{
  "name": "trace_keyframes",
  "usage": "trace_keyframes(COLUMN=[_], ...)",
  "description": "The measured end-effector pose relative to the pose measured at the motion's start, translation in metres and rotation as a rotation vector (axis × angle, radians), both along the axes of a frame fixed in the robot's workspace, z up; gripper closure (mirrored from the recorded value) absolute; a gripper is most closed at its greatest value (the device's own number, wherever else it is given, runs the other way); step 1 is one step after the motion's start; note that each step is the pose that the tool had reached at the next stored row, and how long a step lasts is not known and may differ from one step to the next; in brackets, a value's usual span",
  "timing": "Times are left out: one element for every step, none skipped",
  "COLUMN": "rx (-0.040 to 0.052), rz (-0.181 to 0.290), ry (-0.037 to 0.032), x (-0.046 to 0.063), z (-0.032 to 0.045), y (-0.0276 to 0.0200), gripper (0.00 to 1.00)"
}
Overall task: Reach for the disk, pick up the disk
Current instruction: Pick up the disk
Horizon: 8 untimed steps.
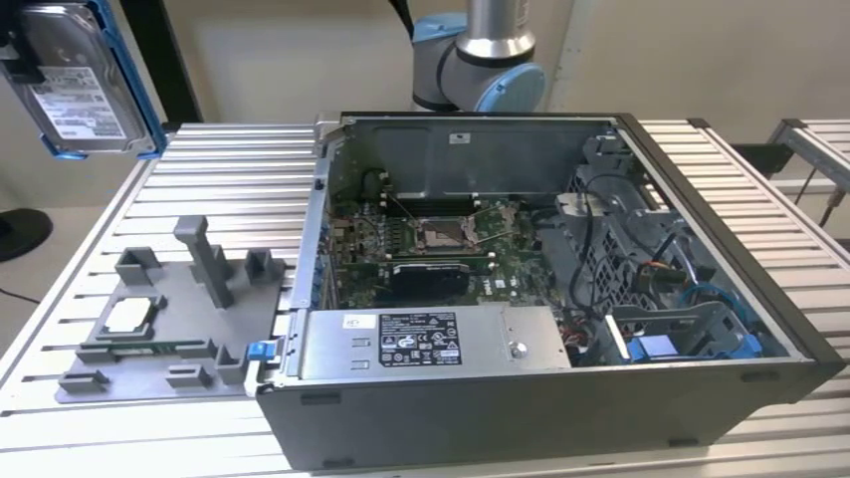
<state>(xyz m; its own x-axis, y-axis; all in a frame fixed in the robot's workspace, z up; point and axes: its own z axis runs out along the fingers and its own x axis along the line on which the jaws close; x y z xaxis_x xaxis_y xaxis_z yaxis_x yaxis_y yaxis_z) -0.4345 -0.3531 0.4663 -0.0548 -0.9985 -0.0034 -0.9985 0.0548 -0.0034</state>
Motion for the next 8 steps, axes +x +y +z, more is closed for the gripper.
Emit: trace_keyframes(rx=[0.0, 0.0001, 0.0, 0.0001, 0.0001, 0.0, 0.0, -0.0001], rz=[0.0, 0.0, 0.0, 0.0, 0.0, 0.0, 0.0, 0.0], ry=[0.0, 0.0, 0.0, 0.0001, 0.0, 0.0, 0.0, 0.0001], x=[0.0, 0.0, 0.0, 0.0, 0.0, 0.0, 0.0, 0.0], z=[0.0028, 0.0057, 0.0085, 0.0112, 0.0142, 0.017, 0.0197, 0.0224], y=[0.0, -0.0001, -0.0001, 0.0, 0.0, 0.0, 0.0, 0.0], gripper=[1.0, 1.0, 1.0, 1.0, 1.0, 1.0, 1.0, 1.0])
